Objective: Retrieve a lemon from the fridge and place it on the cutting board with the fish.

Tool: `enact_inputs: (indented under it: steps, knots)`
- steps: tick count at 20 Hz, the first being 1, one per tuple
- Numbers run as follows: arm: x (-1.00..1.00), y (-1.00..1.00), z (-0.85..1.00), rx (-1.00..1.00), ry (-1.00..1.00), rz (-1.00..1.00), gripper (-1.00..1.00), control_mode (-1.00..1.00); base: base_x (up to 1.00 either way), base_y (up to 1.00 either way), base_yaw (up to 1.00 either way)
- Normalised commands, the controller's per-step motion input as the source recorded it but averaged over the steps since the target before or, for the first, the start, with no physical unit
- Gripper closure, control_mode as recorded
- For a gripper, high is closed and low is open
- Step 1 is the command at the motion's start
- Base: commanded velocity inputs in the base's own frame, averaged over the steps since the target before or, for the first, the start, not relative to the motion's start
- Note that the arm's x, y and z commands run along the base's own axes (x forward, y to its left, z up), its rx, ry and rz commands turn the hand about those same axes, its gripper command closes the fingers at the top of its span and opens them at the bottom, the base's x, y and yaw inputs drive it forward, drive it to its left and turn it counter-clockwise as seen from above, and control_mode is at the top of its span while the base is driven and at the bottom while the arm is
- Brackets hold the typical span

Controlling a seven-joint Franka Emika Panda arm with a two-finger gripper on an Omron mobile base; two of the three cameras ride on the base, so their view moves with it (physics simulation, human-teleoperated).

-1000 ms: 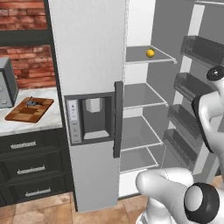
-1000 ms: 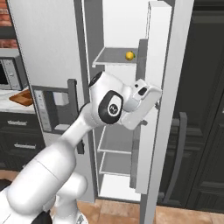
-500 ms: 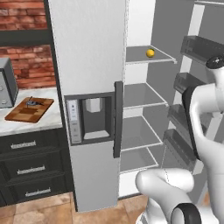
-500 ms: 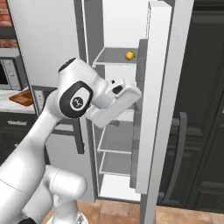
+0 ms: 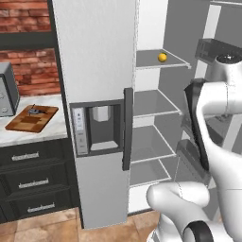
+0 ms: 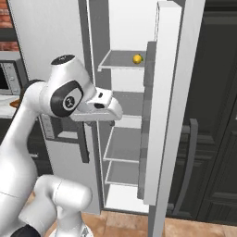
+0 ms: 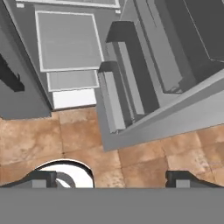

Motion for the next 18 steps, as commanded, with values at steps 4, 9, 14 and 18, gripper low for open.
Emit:
enact_inputs:
  steps: [4,9,14,18]
  knots:
    - [0.29,0.79,-0.51,0.67,-0.17,-0.32,-1.00,-1.00,0.00,0.00,0.00]
    - [0.20,0.83,-0.06,0.23,-0.15,-0.27,-1.00,-1.00,0.00,0.00,0.00]
    - [0.17,0.38,0.03,-0.17,0.03,-0.05,-1.00,-1.00,0.00,0.00,0.00]
    - [0.10,-0.06,-0.06,-0.09,0.06,0.05,-1.00,-1.00,0.00,0.00,0.00]
